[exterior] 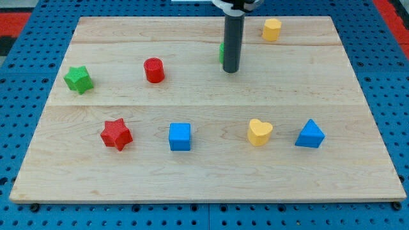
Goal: Push the red circle and green star to the top side
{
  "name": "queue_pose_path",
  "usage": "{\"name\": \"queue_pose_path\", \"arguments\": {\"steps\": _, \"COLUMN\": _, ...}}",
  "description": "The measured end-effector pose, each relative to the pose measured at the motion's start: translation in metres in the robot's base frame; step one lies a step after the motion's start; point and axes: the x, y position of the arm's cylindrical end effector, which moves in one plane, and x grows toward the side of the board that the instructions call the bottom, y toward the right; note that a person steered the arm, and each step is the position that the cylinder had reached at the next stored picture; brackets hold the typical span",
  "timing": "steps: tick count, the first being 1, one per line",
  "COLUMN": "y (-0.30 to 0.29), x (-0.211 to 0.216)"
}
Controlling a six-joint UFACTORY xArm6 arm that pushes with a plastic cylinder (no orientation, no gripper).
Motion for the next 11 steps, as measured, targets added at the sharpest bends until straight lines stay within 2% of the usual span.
{"name": "queue_pose_path", "arguments": {"steps": 1, "y": 0.034, "x": 0.005}}
{"name": "queue_pose_path", "arguments": {"steps": 2, "y": 0.03, "x": 0.016}}
{"name": "queue_pose_path", "arguments": {"steps": 4, "y": -0.079, "x": 0.051}}
{"name": "queue_pose_path", "arguments": {"steps": 5, "y": -0.138, "x": 0.043}}
{"name": "queue_pose_path", "arguments": {"steps": 6, "y": -0.173, "x": 0.024}}
{"name": "queue_pose_path", "arguments": {"steps": 7, "y": -0.179, "x": -0.005}}
{"name": "queue_pose_path", "arguments": {"steps": 9, "y": -0.24, "x": 0.001}}
{"name": "queue_pose_path", "arguments": {"steps": 11, "y": -0.195, "x": -0.013}}
